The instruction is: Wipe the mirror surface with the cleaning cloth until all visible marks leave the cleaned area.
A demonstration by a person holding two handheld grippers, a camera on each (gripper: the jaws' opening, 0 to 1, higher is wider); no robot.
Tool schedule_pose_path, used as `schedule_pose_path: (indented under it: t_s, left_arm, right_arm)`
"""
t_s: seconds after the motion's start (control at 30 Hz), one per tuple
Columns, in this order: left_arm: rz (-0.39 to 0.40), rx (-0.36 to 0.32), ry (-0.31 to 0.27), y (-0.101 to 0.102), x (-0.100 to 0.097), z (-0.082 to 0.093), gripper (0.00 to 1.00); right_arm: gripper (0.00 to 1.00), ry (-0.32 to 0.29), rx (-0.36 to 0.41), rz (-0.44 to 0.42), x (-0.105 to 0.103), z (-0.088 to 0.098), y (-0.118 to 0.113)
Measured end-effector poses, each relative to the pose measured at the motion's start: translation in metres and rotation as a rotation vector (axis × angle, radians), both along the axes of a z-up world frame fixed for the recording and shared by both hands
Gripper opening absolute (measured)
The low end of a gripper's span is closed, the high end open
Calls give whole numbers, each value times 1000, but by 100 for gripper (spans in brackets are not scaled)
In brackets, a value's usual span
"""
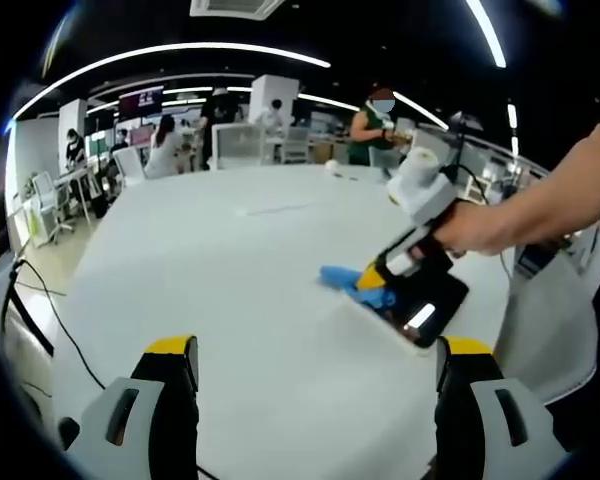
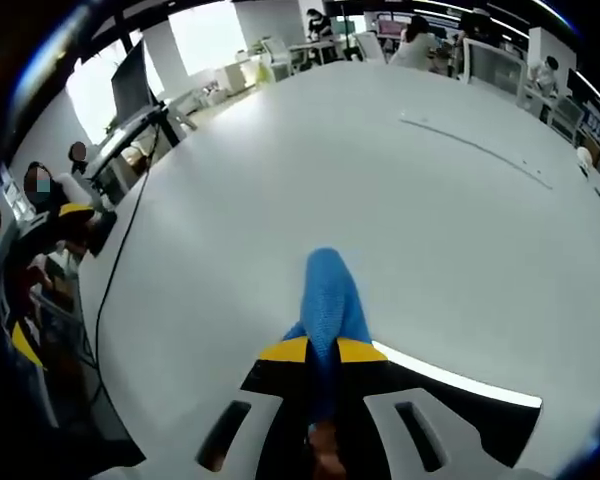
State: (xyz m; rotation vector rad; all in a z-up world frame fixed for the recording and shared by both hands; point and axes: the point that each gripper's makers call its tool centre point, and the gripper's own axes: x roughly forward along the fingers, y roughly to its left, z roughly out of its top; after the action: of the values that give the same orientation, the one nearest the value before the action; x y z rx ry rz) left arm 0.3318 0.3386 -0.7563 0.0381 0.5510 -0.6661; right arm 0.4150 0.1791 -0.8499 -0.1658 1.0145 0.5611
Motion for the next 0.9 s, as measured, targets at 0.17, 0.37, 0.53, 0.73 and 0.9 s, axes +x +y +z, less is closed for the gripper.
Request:
schedule_pose_path:
  t_s: [0.17, 0.37, 0.53, 0.73, 0.9]
  left_arm:
    - [2, 0, 4, 0, -1, -1, 100]
    - [2, 0, 2, -1, 0, 0, 100]
    - [4, 0, 2, 0, 0, 1, 100]
    - [7, 0, 2, 0, 0, 1, 100]
    - [6, 1, 0, -2, 0, 2, 100]
  right_arm:
    - [3, -3, 4, 4, -1, 1, 0]
    - [3, -6, 7, 1, -1, 0, 0]
    - [3, -9, 10, 8, -5, 1, 0]
    - [3, -12, 8, 24, -13, -1, 1]
    - [3, -16, 10, 29, -20, 1, 2]
